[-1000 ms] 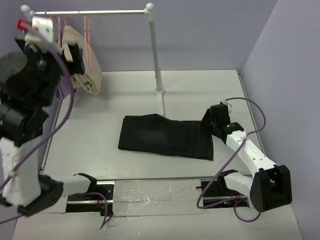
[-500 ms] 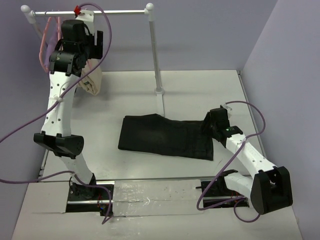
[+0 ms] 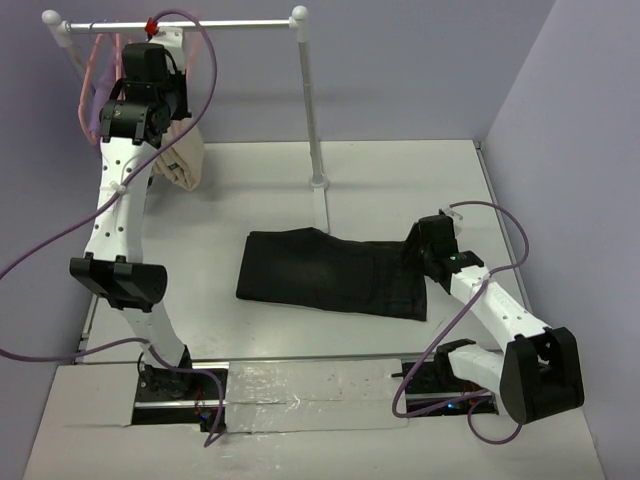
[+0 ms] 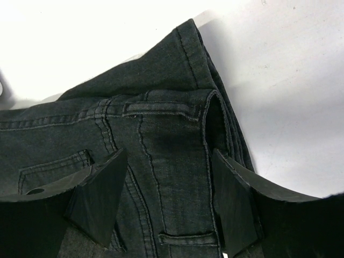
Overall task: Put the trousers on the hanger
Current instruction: Pick up the hanger from the clothesline.
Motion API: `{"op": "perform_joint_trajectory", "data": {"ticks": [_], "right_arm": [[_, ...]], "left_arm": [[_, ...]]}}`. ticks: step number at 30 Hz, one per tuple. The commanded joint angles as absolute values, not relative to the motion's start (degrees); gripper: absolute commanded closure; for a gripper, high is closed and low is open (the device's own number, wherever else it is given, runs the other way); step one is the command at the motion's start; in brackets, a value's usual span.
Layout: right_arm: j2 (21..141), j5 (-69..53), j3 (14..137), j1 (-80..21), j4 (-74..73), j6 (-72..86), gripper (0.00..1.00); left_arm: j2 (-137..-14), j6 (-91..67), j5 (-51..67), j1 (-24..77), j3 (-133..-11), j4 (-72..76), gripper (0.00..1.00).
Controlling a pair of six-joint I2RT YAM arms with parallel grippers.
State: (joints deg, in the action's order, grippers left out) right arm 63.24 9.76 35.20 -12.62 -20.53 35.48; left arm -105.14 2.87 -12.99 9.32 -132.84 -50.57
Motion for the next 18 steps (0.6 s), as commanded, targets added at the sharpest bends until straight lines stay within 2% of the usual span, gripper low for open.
{"op": "perform_joint_trajectory", "data": {"ticks": [1, 2, 3, 14, 18], "right_arm": [[63.72, 10.9, 35.16, -13.1, -18.81, 35.24, 0.29], [63.89, 10.64, 35.07, -13.1, -18.72, 35.33, 0.29], [63.9, 10.55, 34.98, -13.1, -18.63, 35.33, 0.29], [62.49, 10.9, 35.42, -13.1, -19.68, 35.51, 0.29], [62.05, 10.9, 36.03, -13.1, -20.21, 35.25, 0.29]], "left_arm": [[-104.15, 1.85, -11.86, 8.96, -134.21, -49.04, 0.88], [-103.8, 1.76, -12.04, 8.96, -134.21, -48.69, 0.98], [-103.02, 1.67, -12.56, 8.96, -134.21, -48.34, 1.0], [-92.12, 0.7, -14.5, 8.96, -126.66, -38.06, 1.0], [-89.92, 0.53, -12.92, 8.96, -124.9, -38.49, 1.0]]}}
